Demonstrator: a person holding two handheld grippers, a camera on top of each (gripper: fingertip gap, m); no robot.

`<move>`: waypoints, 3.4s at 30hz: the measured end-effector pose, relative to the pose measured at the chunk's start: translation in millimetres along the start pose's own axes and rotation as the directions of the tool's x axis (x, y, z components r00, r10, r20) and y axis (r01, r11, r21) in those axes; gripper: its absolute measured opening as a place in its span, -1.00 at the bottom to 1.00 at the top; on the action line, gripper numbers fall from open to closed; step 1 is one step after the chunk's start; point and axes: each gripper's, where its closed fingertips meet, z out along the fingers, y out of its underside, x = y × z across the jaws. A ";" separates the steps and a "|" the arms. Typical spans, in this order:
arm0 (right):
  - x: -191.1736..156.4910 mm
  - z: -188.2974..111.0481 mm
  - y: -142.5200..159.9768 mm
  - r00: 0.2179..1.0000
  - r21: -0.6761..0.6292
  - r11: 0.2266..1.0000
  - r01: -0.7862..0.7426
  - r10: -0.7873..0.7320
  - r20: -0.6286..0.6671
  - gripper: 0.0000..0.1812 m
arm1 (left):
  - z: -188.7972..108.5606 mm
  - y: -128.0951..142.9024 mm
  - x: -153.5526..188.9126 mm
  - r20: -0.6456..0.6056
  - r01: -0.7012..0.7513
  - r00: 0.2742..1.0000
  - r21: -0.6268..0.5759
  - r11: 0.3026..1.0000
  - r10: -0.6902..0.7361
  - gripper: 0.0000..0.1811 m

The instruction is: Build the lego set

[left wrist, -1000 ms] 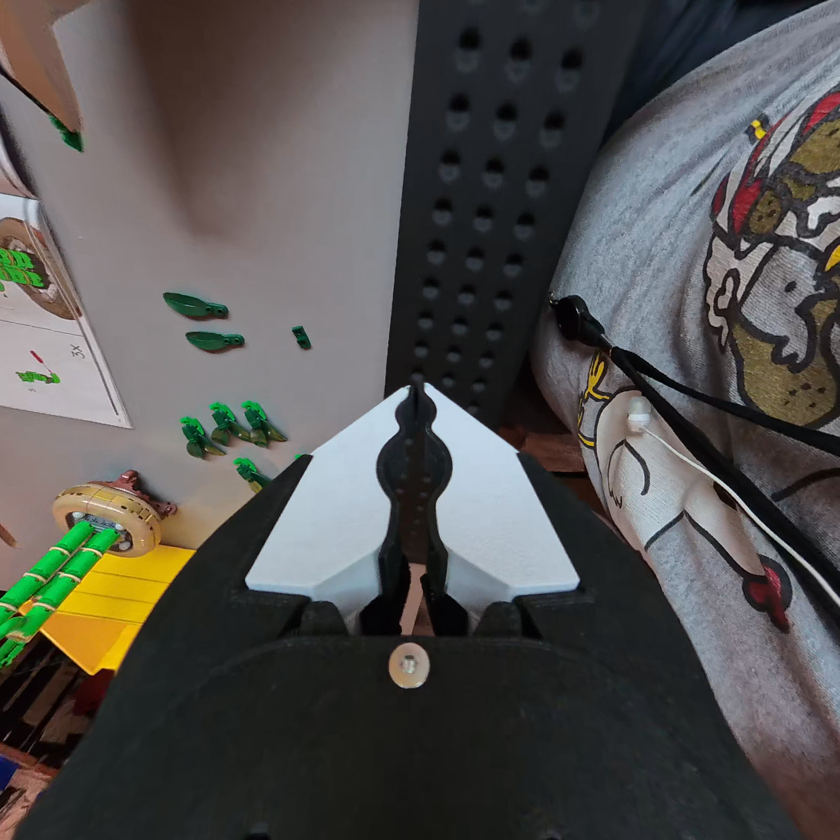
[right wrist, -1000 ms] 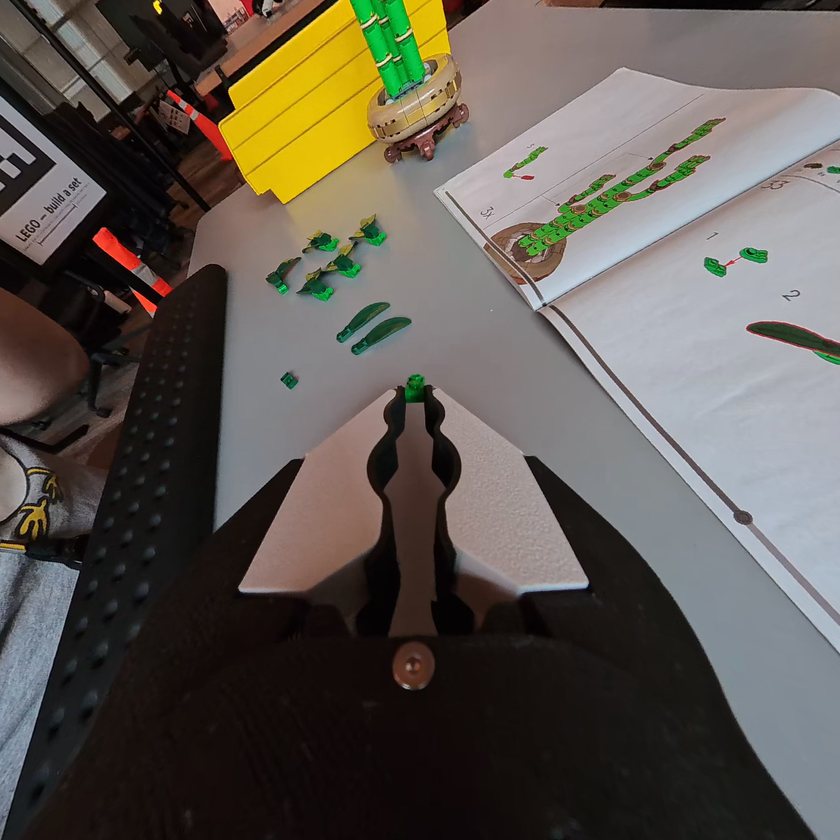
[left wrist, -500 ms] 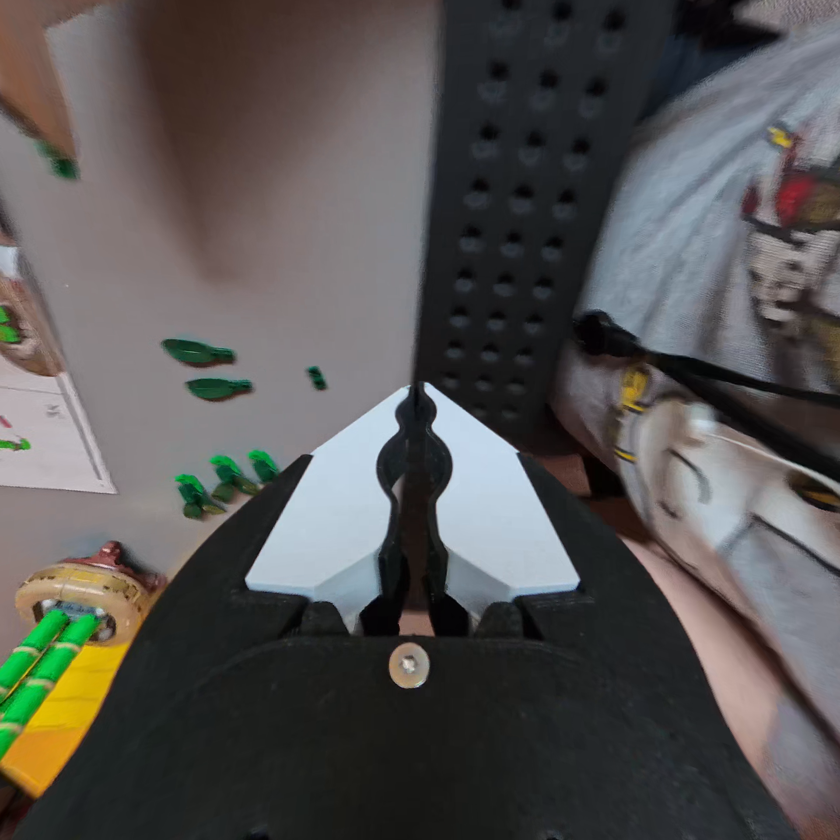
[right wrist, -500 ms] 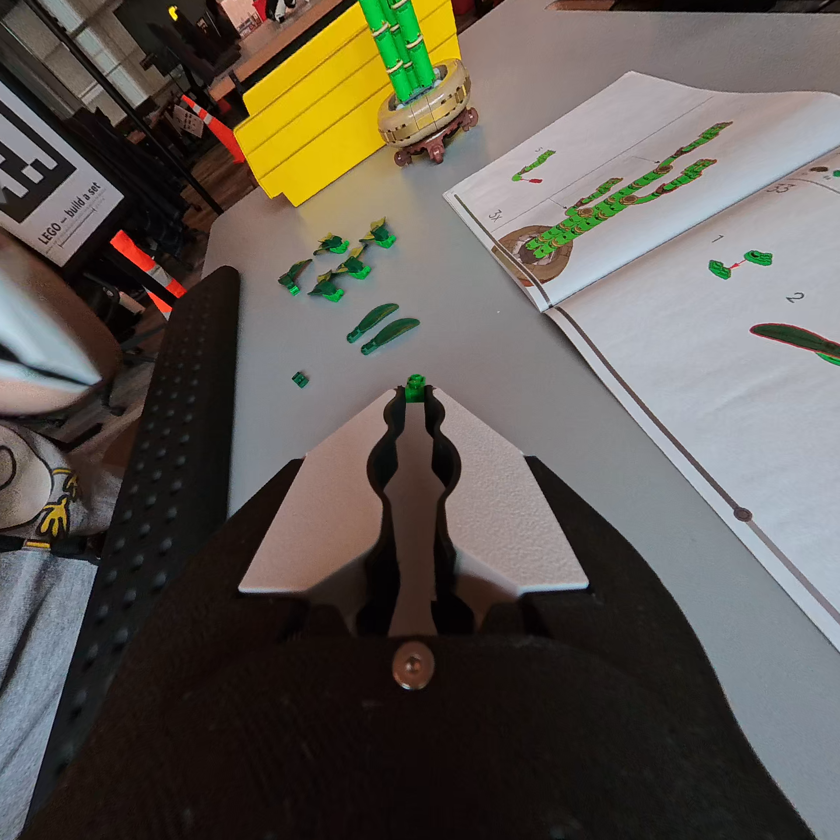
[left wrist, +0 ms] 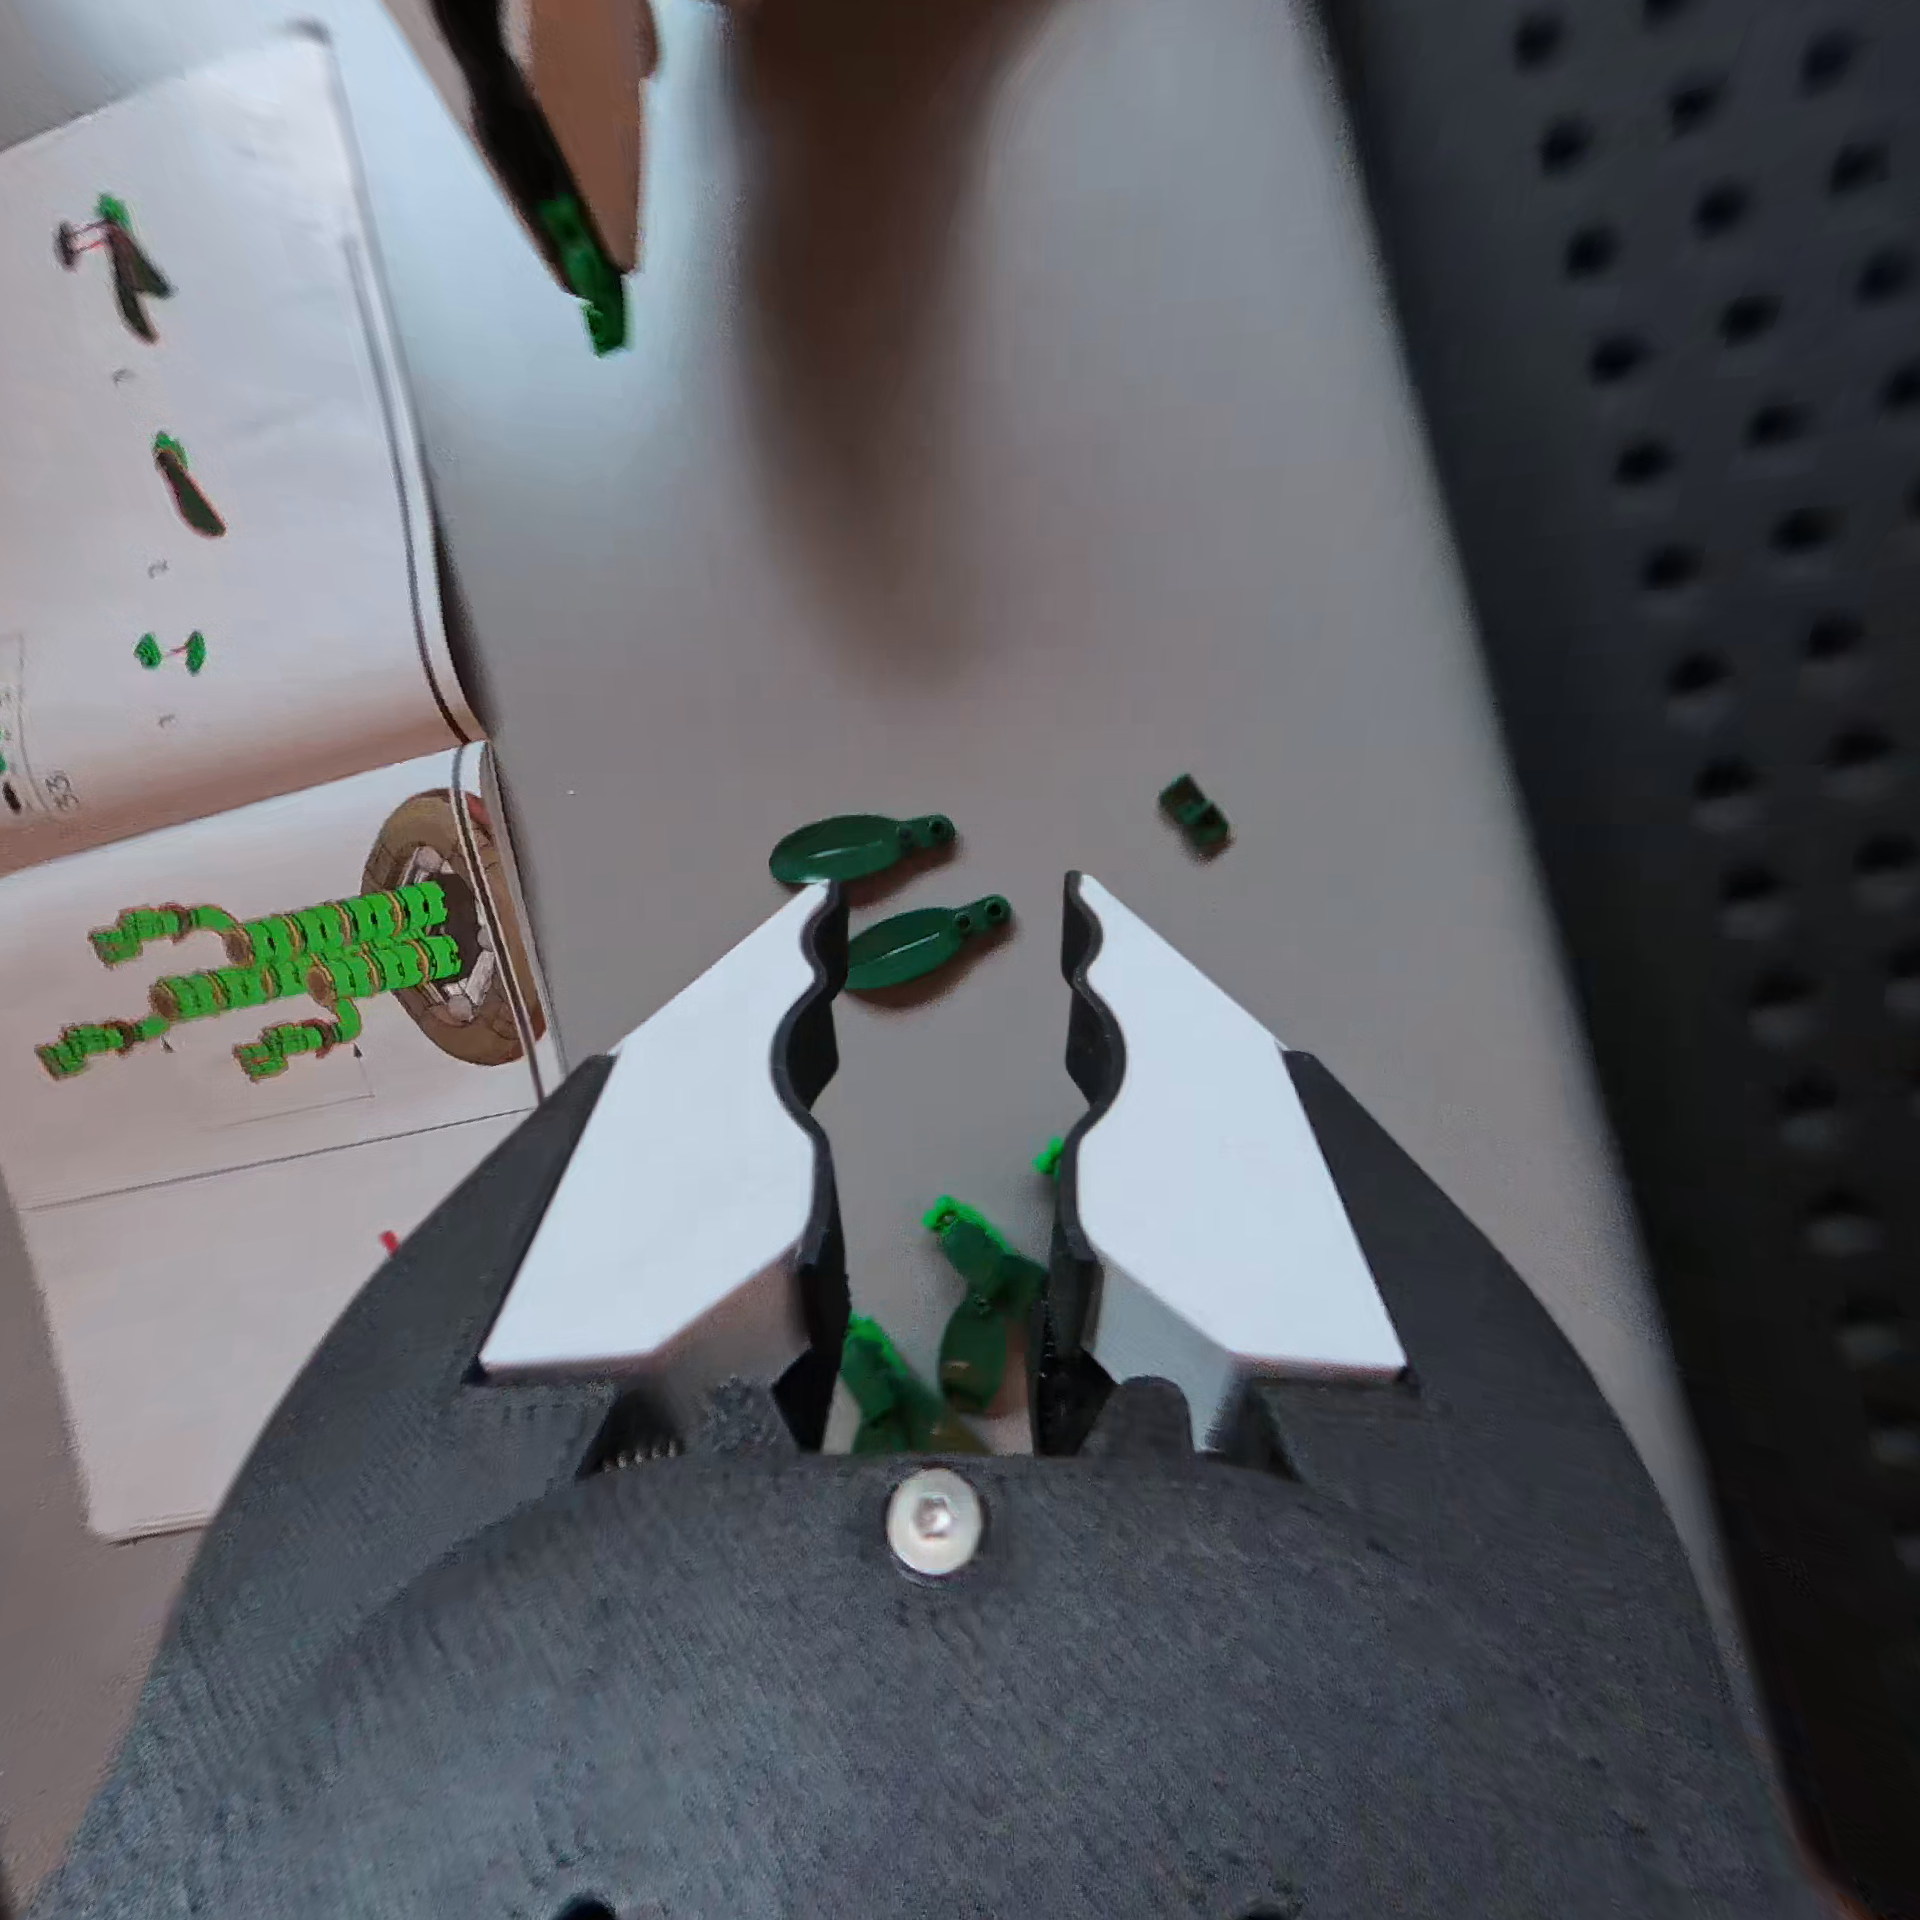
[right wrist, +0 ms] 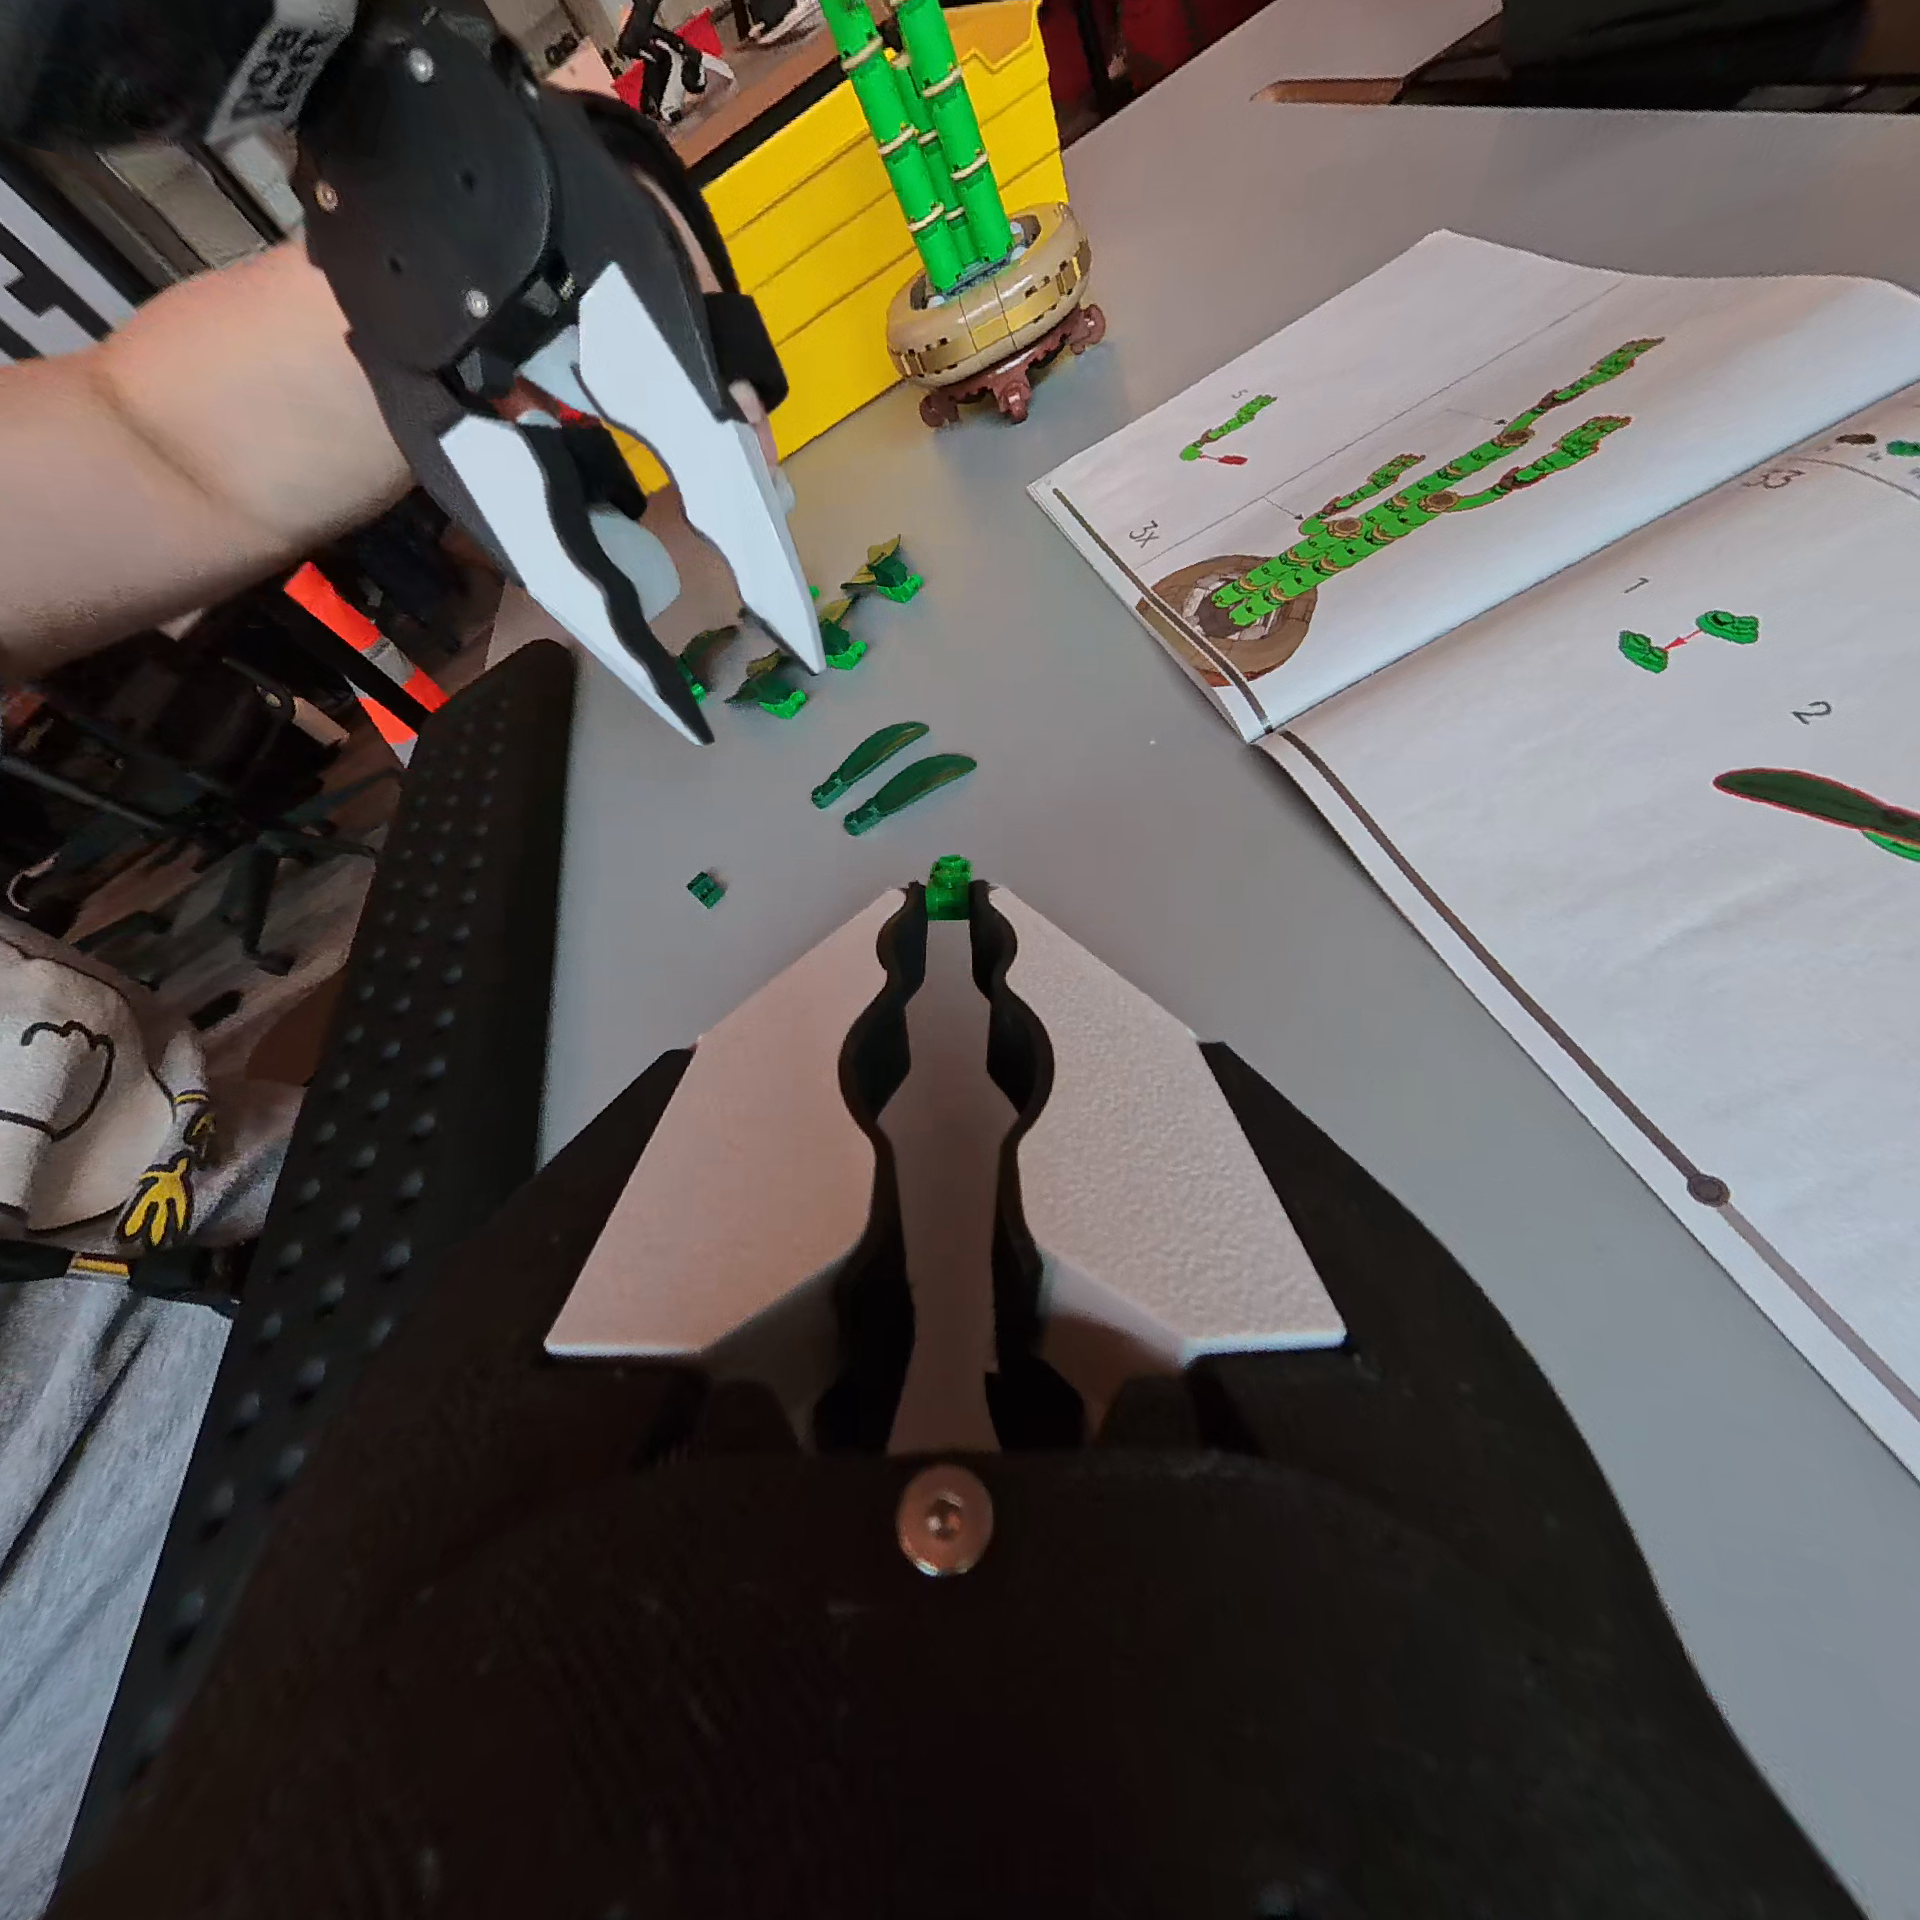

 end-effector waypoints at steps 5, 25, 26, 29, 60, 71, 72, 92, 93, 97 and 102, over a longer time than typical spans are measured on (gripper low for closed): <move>2.0 -1.4 -0.7 1.000 0.009 1.000 -0.021 0.021 0.008 -0.93 | 9.8 4.5 -3.7 0.016 -0.278 0.959 -0.135 0.951 0.282 -0.68; -2.1 -0.4 -0.6 0.997 0.017 0.998 -0.060 0.059 0.059 -0.93 | 30.2 28.5 3.7 -0.200 -0.318 0.944 -0.335 0.887 0.263 -0.95; -4.3 -0.4 -1.8 0.996 0.021 0.998 -0.058 0.056 0.069 -0.93 | 29.5 23.8 3.6 -0.176 -0.223 0.969 -0.311 0.924 0.175 -0.95; -15.7 0.2 -6.2 0.993 0.033 0.999 -0.041 0.037 0.114 -0.93 | 19.4 -12.1 -9.5 -0.079 0.124 0.988 -0.094 0.988 -0.132 -0.96; -40.3 12.4 7.9 0.927 -0.109 0.969 -0.223 0.245 0.283 -0.93 | 20.2 -97.6 -32.5 -0.510 0.664 0.687 0.153 0.732 -0.517 -0.96; -18.5 8.4 0.5 0.973 -0.032 0.983 -0.182 0.185 0.141 -0.93 | 22.8 -89.0 -72.1 0.161 0.229 0.949 0.232 0.945 -0.269 -0.95; -14.1 7.4 3.7 0.978 -0.048 0.984 -0.174 0.178 0.110 -0.93 | 26.7 -76.1 -81.3 0.305 0.147 0.935 0.136 0.980 -0.183 -0.96; 19.8 -24.6 -1.1 0.986 0.006 0.986 -0.165 0.165 -0.033 -0.93 | 72.2 -38.6 -51.1 0.203 0.125 0.973 -0.064 0.990 -0.110 -0.73; 19.5 -25.5 -2.4 0.986 0.011 0.986 -0.164 0.164 -0.032 -0.93 | 68.3 -40.3 -49.7 0.175 0.149 0.975 -0.042 0.988 -0.140 -0.67; 20.0 -29.7 -6.5 0.987 0.028 0.987 -0.157 0.158 -0.037 -0.93 | 39.7 -58.6 -53.1 0.072 0.238 0.965 0.154 0.959 -0.252 -0.70; 22.7 -32.1 -8.5 0.986 0.036 0.986 -0.160 0.162 -0.046 -0.93 | 43.7 -67.4 -60.1 0.046 0.235 0.968 0.193 0.953 -0.248 -0.74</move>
